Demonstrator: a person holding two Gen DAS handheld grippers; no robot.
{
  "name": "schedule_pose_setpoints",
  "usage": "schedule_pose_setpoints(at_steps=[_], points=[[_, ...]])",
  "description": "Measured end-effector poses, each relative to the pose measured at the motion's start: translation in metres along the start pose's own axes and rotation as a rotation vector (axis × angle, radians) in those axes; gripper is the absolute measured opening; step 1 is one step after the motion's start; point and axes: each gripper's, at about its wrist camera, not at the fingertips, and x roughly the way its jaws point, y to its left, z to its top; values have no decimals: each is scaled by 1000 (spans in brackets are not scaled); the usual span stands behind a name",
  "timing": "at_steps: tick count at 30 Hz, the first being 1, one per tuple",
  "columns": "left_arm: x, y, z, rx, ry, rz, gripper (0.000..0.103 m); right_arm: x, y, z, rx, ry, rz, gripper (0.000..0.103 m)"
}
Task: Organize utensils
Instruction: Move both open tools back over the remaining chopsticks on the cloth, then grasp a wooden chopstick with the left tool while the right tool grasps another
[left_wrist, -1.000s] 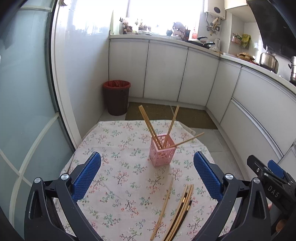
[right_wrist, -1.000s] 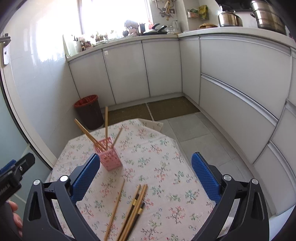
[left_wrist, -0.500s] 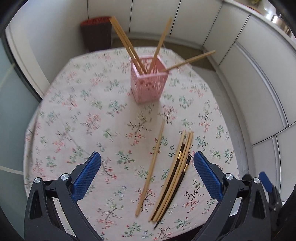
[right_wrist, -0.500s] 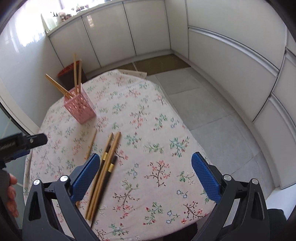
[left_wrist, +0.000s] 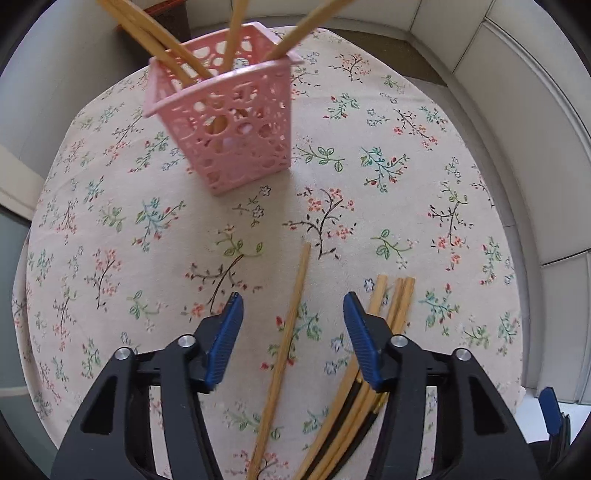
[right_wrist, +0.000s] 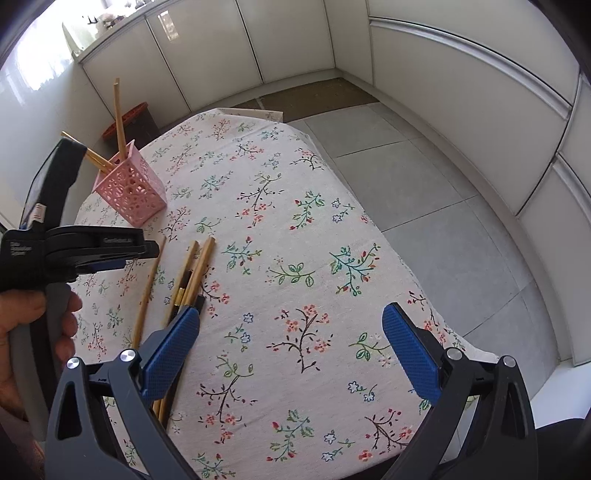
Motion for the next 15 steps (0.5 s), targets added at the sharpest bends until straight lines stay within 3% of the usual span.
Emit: schedule_pose_setpoints(at_steps=[1,3,4,7,9,15], points=[[4,-2,1,8,7,1,45,0,-1,1,1,0,-2,96],[16,-6,2,30,44,6,22,2,-1,2,2,1,-8,96],[22,-8,1,46,62,11,19,3,-2,2,2,3,-10,96],[26,-10,-5,87,35,22,16,7,-1,3,0,15,-14,96],[26,-8,-7,95,20,12,6,10,2,3,-3,24,-18,96],[19,15,-19,92,-28,-18,4,18,6,9,33,66,10,96]])
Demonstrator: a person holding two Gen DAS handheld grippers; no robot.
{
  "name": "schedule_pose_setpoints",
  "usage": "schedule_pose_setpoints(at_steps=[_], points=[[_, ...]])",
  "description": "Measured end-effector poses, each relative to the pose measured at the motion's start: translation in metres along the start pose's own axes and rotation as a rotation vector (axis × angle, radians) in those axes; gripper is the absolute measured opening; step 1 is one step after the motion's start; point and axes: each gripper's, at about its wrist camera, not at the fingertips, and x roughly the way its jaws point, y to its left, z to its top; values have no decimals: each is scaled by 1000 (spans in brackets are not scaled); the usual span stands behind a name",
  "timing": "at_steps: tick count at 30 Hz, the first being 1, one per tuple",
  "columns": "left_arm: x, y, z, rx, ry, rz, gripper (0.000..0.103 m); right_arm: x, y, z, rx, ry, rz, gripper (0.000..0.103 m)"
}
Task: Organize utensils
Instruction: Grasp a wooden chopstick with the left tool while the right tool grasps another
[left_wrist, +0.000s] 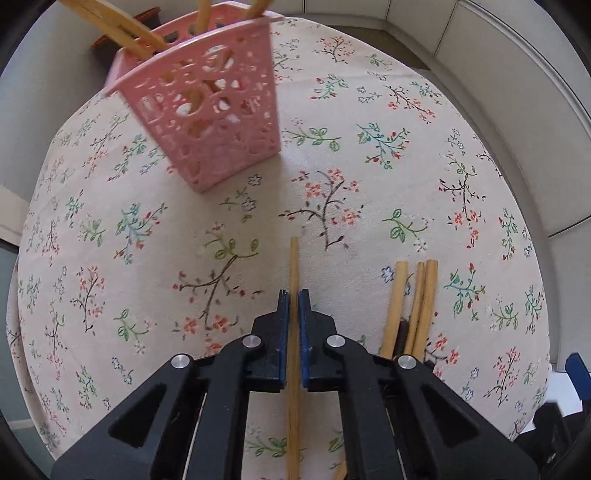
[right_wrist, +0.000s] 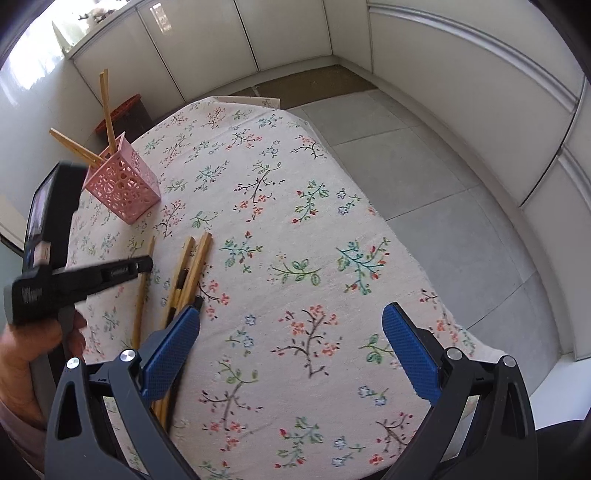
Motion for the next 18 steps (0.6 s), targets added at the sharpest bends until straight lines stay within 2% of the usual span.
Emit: schedule_pose_setpoints(at_steps=[4,6,8,10,11,18], points=[[-25,24,-18,-16,-52,-44,4,9,13,25,86,29,147,96],[-41,35,-29,-36,-66,-67,4,17,31,40,86,24,200,95],[-57,50,-40,-62,-99,-90,4,30,51,50,54,36,226,81],[-70,63,-44,-90,-122,-105,4,49,68,56,39,96,251,56],[-77,70,-48,-105,-136,-118,4,60,74,58,44,134,261,52],[-94,105,-52,-206,-191,-210,5,97,95,55,32,237,229,50]])
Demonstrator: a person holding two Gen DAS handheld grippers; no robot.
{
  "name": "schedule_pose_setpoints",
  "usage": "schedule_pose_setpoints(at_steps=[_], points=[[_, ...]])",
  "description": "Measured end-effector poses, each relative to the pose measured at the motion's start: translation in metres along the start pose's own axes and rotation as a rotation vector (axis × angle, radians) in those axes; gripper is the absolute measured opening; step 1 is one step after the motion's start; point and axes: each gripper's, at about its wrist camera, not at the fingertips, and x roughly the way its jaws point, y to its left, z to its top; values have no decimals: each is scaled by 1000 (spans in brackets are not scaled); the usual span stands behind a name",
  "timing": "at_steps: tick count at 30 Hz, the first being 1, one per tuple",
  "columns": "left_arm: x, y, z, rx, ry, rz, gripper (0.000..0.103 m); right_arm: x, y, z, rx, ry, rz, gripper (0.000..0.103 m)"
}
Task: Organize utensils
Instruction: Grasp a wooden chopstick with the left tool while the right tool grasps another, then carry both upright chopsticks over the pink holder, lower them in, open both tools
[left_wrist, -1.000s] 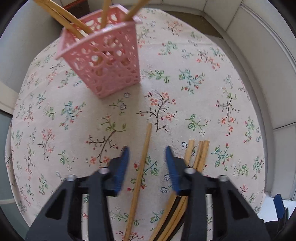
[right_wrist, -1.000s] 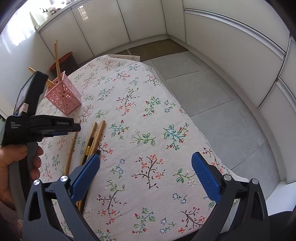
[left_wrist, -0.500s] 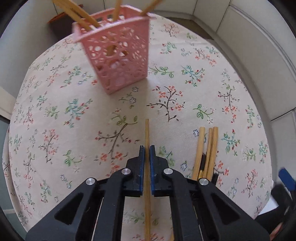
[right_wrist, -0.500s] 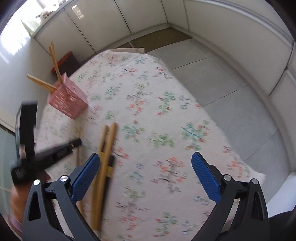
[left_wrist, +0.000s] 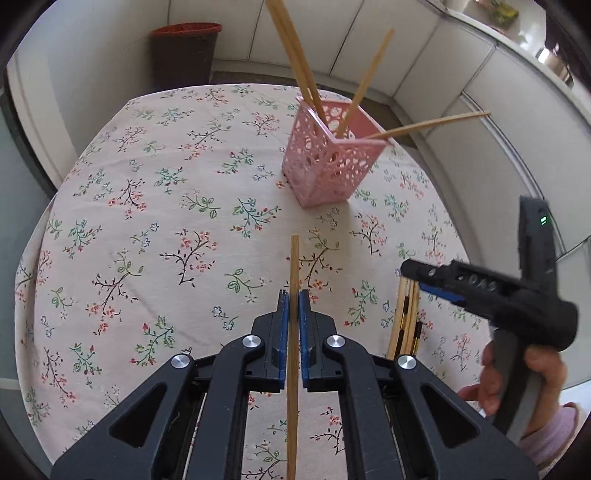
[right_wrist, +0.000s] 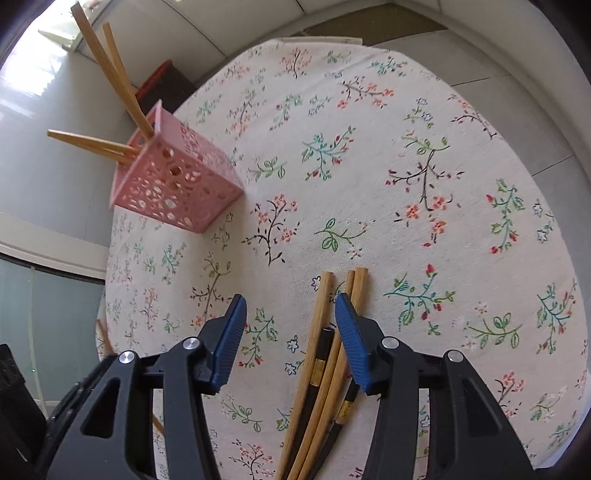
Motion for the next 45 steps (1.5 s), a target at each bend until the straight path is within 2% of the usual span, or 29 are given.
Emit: schedule_pose_setpoints(at_steps=[8,9,11,12,13,15,20,25,31,38,45], points=[[-8,0,3,1,-28,-35,5,23,15,7,-53,30,-95,49],[-9,0,3,2,-31,-37,5,25,18,8,-72,26,-115,44],[-14,1,3,5,-43,-30,5,30,29,7,-128,24,-195,24],[-17,0,3,9,-52,-24,5,31,31,6,-147,19,-227,11],[-21,0,3,14,-64,-19,5,31,33,5,-153,12,-234,11],[-27,0,1,22,-79,-15,5,27,34,1,-151,-4,-225,10],[-46,-6,-9,51,-118,21,5,-13,46,-25,-232,-120,-201,10],[-84,-17,-25,69,-197,36,5,-83,56,-58,-315,-254,-126,10],[-125,-30,-35,85,-264,39,5,-158,62,-77,-348,-396,-30,8],[-171,-54,-14,135,-387,64,5,-225,79,-70,-370,-505,51,8],[-199,-69,19,156,-438,60,5,-265,93,-46,-377,-567,93,8]])
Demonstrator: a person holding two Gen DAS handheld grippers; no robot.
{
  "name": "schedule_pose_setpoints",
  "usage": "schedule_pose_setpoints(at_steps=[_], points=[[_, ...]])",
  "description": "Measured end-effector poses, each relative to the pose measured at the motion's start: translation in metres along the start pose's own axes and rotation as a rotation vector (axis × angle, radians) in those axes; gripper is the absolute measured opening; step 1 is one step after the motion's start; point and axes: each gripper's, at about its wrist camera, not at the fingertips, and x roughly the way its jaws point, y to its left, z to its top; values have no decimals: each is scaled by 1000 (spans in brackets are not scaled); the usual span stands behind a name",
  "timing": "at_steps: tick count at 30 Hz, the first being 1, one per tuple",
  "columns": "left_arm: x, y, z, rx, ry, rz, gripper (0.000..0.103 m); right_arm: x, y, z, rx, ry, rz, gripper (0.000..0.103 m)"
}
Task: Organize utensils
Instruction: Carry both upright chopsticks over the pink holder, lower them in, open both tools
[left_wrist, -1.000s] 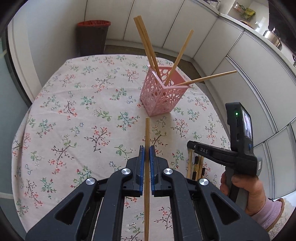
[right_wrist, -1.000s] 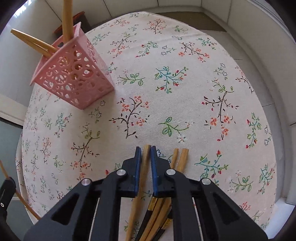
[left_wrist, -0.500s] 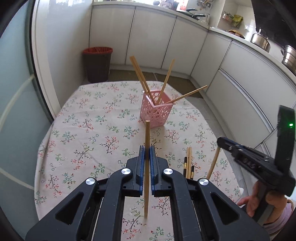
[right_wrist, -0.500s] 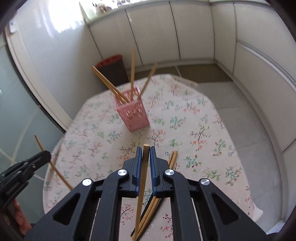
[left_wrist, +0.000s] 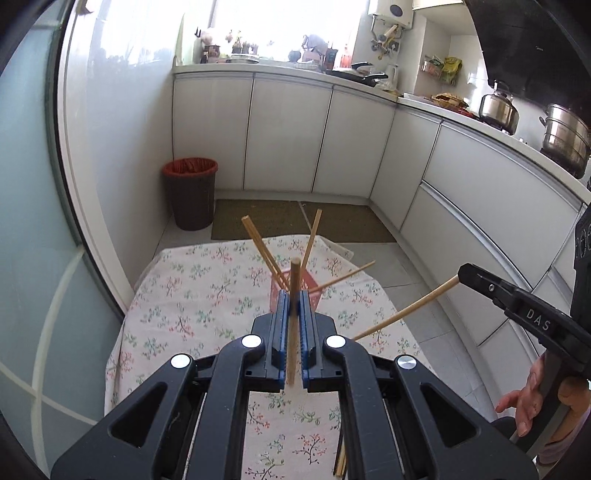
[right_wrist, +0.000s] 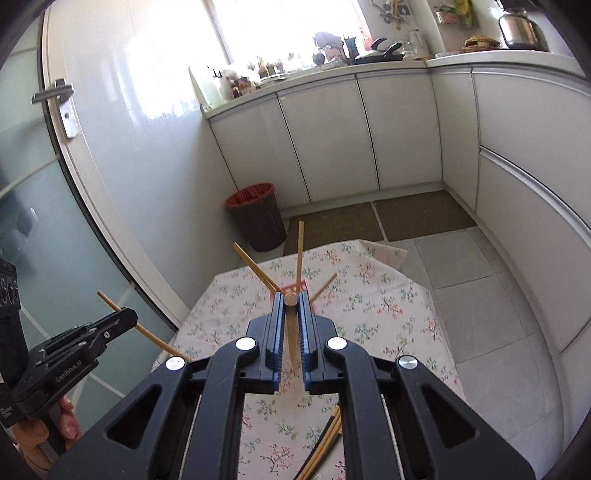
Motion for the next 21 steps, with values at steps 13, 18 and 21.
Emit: schedule_pose_setpoints(at_steps=[13,18,21], points=[[32,-15,75,15,-76,20,5,-6,16,91,3,-152,39,8],[65,-22,97,12,-89,50,5,7,16,110,16,-183,38,8],[92,-25,104,13,-85,69,5,22,15,115,13,-189,22,8]])
